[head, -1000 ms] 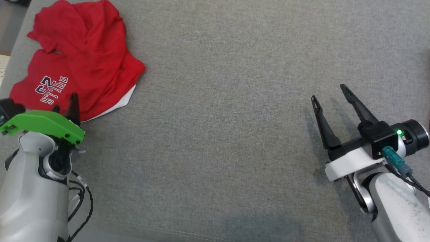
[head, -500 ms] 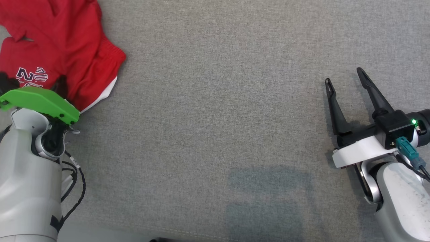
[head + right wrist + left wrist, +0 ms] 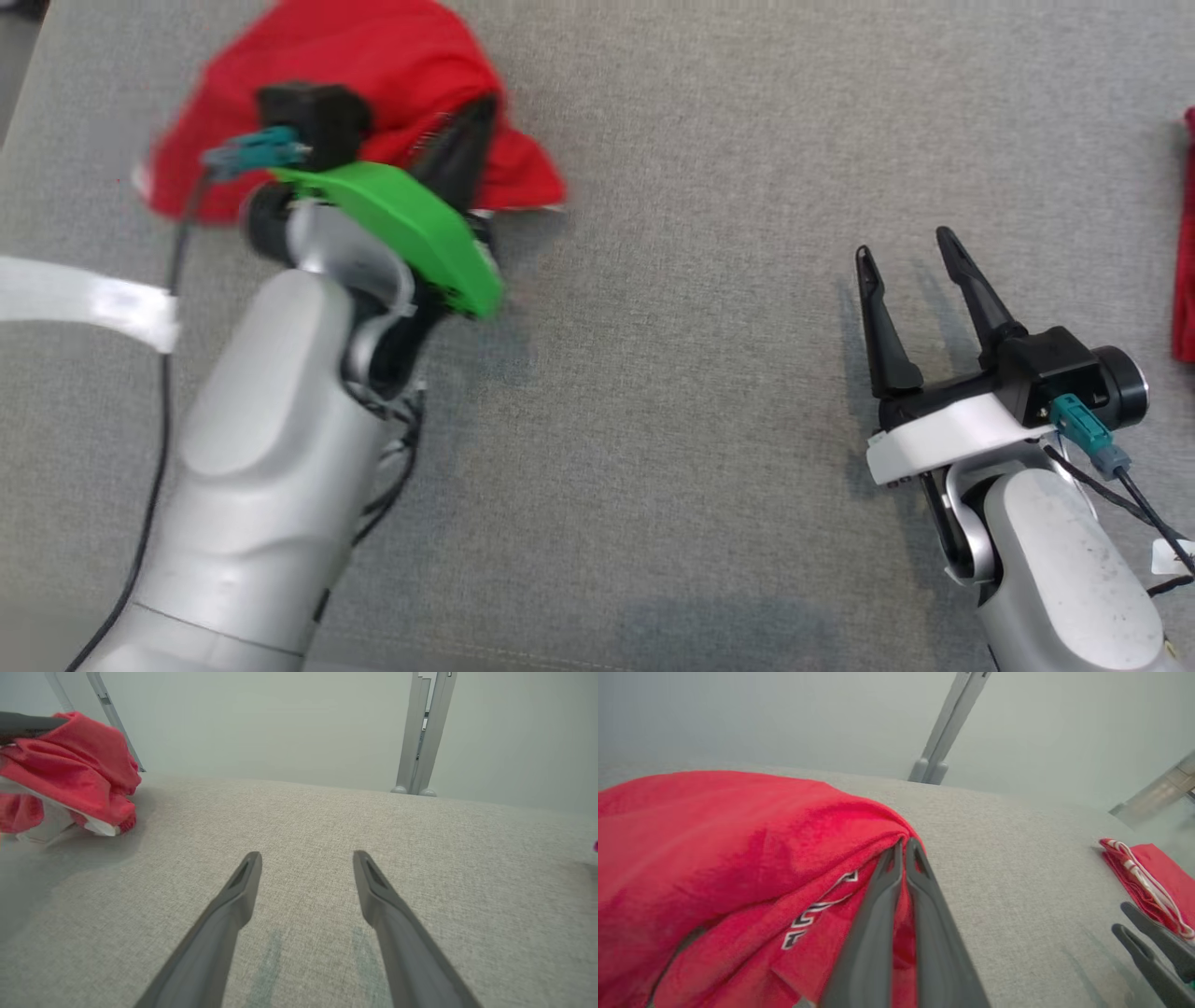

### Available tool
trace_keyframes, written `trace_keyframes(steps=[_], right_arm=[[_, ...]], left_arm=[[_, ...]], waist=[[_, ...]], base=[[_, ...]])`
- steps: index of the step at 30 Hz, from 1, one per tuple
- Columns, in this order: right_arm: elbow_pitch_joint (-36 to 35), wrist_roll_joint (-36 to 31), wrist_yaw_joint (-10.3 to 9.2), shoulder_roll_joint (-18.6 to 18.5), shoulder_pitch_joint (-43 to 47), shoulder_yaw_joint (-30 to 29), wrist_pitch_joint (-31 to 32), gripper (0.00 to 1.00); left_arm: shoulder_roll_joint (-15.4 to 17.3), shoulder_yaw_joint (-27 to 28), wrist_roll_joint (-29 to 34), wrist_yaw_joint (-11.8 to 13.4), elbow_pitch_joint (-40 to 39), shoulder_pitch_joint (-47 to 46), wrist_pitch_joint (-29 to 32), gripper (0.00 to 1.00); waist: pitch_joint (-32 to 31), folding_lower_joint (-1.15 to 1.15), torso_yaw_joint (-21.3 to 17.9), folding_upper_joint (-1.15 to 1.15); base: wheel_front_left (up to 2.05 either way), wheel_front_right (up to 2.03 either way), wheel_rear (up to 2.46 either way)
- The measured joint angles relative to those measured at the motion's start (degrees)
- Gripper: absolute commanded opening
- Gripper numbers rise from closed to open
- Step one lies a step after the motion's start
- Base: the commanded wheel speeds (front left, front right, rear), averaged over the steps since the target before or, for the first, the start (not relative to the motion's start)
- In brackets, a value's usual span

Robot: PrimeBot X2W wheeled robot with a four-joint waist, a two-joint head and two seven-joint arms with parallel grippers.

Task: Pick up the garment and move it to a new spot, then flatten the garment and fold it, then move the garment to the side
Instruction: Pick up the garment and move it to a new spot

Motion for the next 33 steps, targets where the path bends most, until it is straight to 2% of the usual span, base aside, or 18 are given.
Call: trace_keyframes(steps=[5,11,19,25,29,30,31,32,33], right_arm=[[1.6,1.9,-0.36,1.9,0.0,0.0,-0.5,1.00],[2.8,3.3,-0.58,2.7,0.1,-0.3,-0.9,1.00],[1.2,4.0,-1.02,3.2,0.9,0.0,-0.9,1.00],[-0.9,4.3,-1.10,3.3,0.9,0.1,-0.9,1.00],[-1.8,4.3,-1.53,3.3,0.9,0.2,-0.9,1.00],[-2.0,4.3,-1.56,3.3,0.9,0.1,-0.9,1.00],[-2.2,4.3,-1.57,3.3,0.9,-0.1,-0.9,1.00],[-2.4,4.3,-1.57,3.3,0.9,-0.1,-0.9,1.00],[-2.5,4.3,-1.58,3.3,0.9,-0.1,-0.9,1.00]], left_arm=[[-0.4,-12.9,-5.5,0.0,-12.5,0.7,2.9,0.00],[0.0,-19.5,-13.3,0.1,-20.5,4.8,6.4,0.00],[0.9,-22.6,-12.5,0.1,-20.6,9.0,9.8,0.00],[1.2,-23.2,-6.6,3.1,-17.5,10.0,8.7,0.00],[1.2,-22.2,-4.8,3.9,-15.1,9.7,7.2,0.00],[1.2,-22.1,-4.8,4.1,-14.5,9.7,6.7,0.04],[1.2,-21.9,-4.8,4.1,-14.1,9.7,6.2,0.29],[1.2,-21.7,-4.8,4.1,-13.9,9.7,5.9,0.40],[1.2,-21.7,-4.8,4.1,-13.6,9.7,5.5,0.38]], waist=[[-2.8,0.00,-1.8,0.00],[-5.4,0.00,-5.7,0.00],[-7.5,-0.01,-12.2,0.00],[-7.4,-0.01,-17.0,0.00],[-6.7,-0.01,-19.4,0.00],[-6.5,-0.01,-19.9,0.00],[-6.3,-0.01,-20.2,0.00],[-6.0,-0.01,-20.4,0.00],[-5.8,-0.01,-20.6,0.00]], base=[[0.00,0.00,0.00],[0.00,0.00,0.00],[0.00,0.00,0.00],[0.00,0.00,0.00],[0.00,0.00,0.00],[0.00,0.00,0.00],[0.00,0.00,0.00],[0.00,0.00,0.00],[0.00,0.00,0.00]])
